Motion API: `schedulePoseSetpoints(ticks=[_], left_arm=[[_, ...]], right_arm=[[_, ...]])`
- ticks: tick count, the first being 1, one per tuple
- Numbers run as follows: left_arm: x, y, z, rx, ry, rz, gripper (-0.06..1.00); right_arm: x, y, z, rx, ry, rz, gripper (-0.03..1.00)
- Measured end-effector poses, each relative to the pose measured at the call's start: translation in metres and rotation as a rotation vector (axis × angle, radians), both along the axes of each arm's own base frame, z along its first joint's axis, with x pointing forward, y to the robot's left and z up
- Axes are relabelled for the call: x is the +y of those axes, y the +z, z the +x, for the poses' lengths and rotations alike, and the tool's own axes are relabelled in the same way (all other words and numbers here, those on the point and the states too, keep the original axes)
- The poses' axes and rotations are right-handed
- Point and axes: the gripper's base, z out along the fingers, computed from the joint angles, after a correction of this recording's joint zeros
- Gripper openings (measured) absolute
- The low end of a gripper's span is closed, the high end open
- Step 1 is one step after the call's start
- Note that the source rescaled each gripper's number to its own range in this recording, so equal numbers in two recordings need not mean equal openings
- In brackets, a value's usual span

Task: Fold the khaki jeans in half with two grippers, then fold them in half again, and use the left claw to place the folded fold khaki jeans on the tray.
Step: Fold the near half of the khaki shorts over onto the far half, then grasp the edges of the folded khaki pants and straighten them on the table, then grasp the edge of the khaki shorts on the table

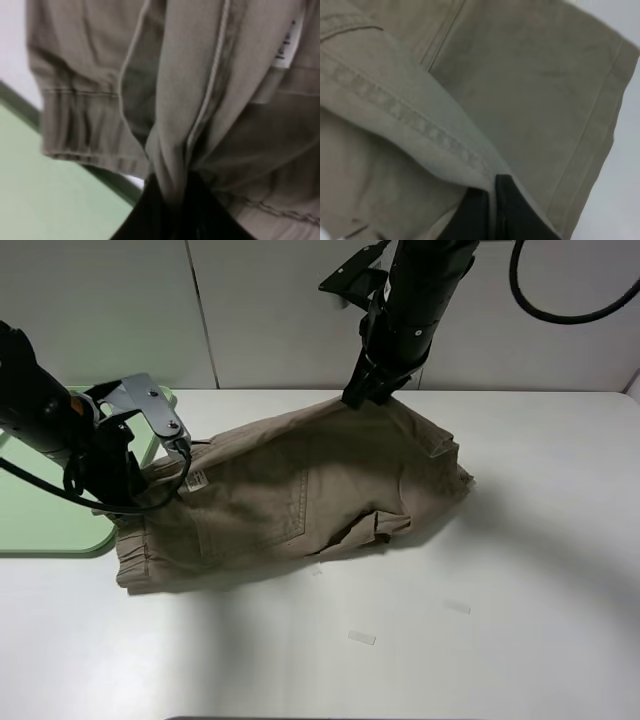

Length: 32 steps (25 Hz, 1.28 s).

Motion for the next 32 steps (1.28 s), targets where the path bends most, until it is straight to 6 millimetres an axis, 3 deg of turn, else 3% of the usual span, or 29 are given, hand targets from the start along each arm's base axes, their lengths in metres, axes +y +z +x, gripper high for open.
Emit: schedulePoseSetpoints(ticks=[8, 15, 16, 18, 19, 20, 21, 24, 32], left_arm=[[0.001, -0.010, 0.017, -0.111, -0.032, -0.009, 0.00], [-0.001, -0.020, 0.025, -0.152, -0.040, -0.029, 0.02], [-0.002, -0.019, 0.026, -0.165, -0.042, -0.034, 0.06], [-0.003, -0.018, 0.028, -0.198, -0.040, -0.051, 0.27], [-0.004, -0.017, 0.029, -0.211, -0.024, -0.068, 0.45], [-0.005, -0.015, 0.031, -0.231, -0.007, -0.090, 0.65], [-0.006, -0.016, 0.033, -0.251, 0.013, -0.115, 0.77], [-0.008, -0.017, 0.038, -0.298, 0.035, -0.155, 0.94], [-0.009, -0.018, 0.039, -0.305, 0.038, -0.162, 1.00]], right_arm=[[0.010, -0.029, 0.017, 0.011, 0.010, -0.026, 0.00], [0.010, -0.030, 0.017, 0.012, 0.012, -0.032, 0.02], [0.009, -0.030, 0.017, 0.013, 0.008, -0.031, 0.10], [0.009, -0.030, 0.017, 0.015, 0.003, -0.030, 0.47], [0.009, -0.030, 0.017, 0.015, -0.001, -0.030, 0.69], [0.009, -0.030, 0.017, 0.011, -0.002, -0.035, 0.82], [0.008, -0.030, 0.018, 0.005, 0.001, -0.046, 0.89], [0.007, -0.030, 0.019, -0.003, 0.002, -0.057, 0.98], [0.007, -0.030, 0.019, 0.000, -0.025, -0.047, 1.00]])
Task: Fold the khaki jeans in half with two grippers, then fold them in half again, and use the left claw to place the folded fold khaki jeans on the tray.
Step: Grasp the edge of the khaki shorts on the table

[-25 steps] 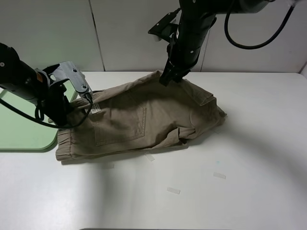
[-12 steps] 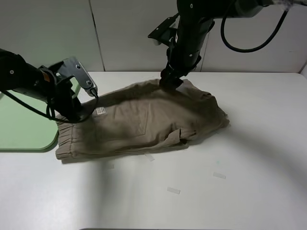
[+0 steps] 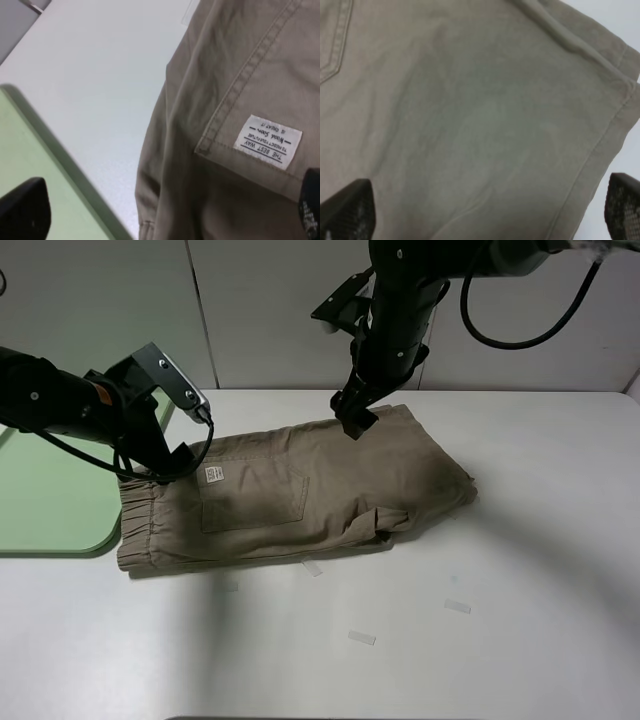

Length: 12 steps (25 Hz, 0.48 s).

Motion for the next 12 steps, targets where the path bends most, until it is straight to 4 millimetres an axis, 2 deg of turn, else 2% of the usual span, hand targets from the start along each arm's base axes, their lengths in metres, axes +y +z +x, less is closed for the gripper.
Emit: schedulePoseSetpoints(ticks=[3, 6, 12], left_arm=[[0.002, -0.002, -0.004, 0.075, 0.018, 0.021, 1.00], [0.005, 0.004, -0.008, 0.193, 0.095, 0.022, 1.00], [0.012, 0.043, -0.020, 0.347, 0.289, -0.006, 1.00]], right_arm=[[0.000, 0.000, 0.000, 0.006, -0.046, 0.016, 1.00], [-0.002, 0.004, -0.002, 0.014, -0.078, 0.024, 1.00], [-0.005, 0.022, -0.010, 0.031, -0.135, 0.056, 1.00]])
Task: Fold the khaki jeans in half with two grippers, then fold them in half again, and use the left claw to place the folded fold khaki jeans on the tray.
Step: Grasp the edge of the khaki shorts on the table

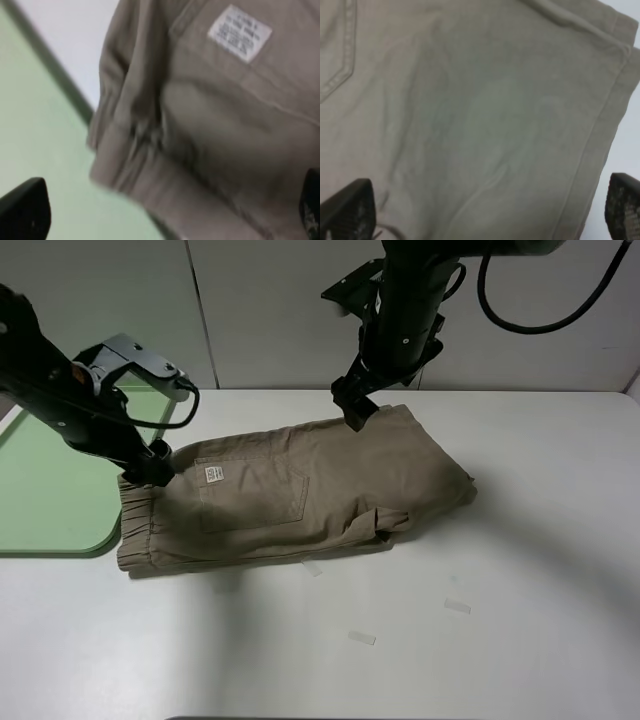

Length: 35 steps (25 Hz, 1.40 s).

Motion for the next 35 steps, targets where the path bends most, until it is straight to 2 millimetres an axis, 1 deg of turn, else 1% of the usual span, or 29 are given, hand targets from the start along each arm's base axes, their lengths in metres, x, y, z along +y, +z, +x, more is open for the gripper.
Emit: schedulePoseSetpoints(ticks=[5, 14, 18, 20, 23, 26, 28, 31, 35], left_arm=[[0.007, 0.030, -0.021, 0.029, 0.094, -0.014, 0.99], [0.023, 0.085, -0.068, -0.008, 0.244, -0.071, 0.97], [0.031, 0.111, -0.098, -0.071, 0.289, -0.115, 0.96], [0.037, 0.121, -0.118, -0.113, 0.297, -0.137, 0.96], [0.047, 0.127, -0.151, -0.170, 0.304, -0.168, 0.95], [0.057, 0.125, -0.185, -0.227, 0.323, -0.205, 0.95], [0.064, 0.122, -0.209, -0.275, 0.336, -0.238, 0.95], [0.072, 0.117, -0.239, -0.361, 0.338, -0.285, 0.95], [0.081, 0.104, -0.270, -0.457, 0.335, -0.336, 0.95]], right_arm=[[-0.004, 0.000, -0.005, 0.084, -0.098, 0.045, 1.00], [-0.028, -0.002, 0.009, 0.125, -0.205, 0.115, 1.00], [-0.027, -0.002, 0.009, 0.134, -0.212, 0.131, 1.00], [-0.026, -0.003, 0.008, 0.143, -0.215, 0.142, 1.00], [-0.024, -0.009, 0.009, 0.164, -0.221, 0.150, 1.00], [-0.023, -0.013, 0.010, 0.175, -0.224, 0.150, 1.00], [-0.023, -0.013, 0.010, 0.175, -0.224, 0.150, 1.00], [-0.023, -0.013, 0.010, 0.175, -0.224, 0.150, 1.00], [-0.023, -0.013, 0.010, 0.176, -0.224, 0.151, 1.00]])
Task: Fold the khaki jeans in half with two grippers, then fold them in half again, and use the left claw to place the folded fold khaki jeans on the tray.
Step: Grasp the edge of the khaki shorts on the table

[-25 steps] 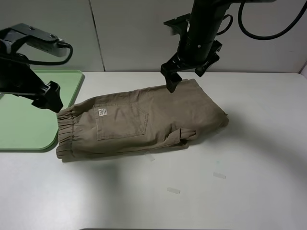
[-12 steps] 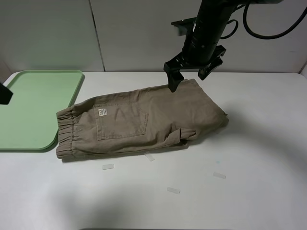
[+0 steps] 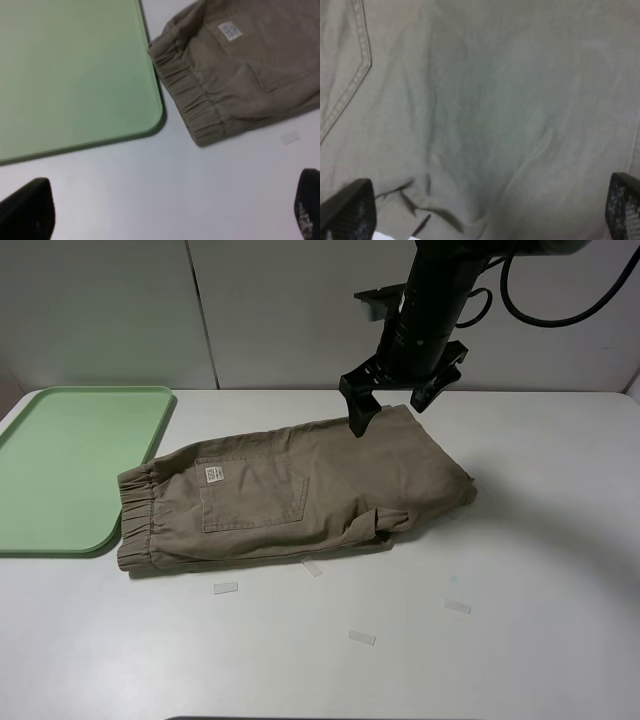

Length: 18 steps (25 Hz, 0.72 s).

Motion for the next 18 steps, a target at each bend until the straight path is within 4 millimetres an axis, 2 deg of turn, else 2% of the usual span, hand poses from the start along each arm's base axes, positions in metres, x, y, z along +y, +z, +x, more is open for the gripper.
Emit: schedulePoseSetpoints(ticks=[6, 10, 18], left_arm=[[0.004, -0.020, -0.021, -0.025, -0.005, -0.028, 0.94], [0.000, -0.033, -0.020, 0.035, -0.030, -0.060, 0.94], [-0.003, -0.035, -0.019, 0.039, -0.053, -0.069, 0.90]], right_arm=[[0.000, 0.000, 0.000, 0.001, -0.001, 0.002, 1.00], [0.001, 0.000, 0.000, 0.001, 0.000, 0.003, 1.00], [0.002, 0.000, -0.001, 0.014, -0.006, 0.019, 1.00]])
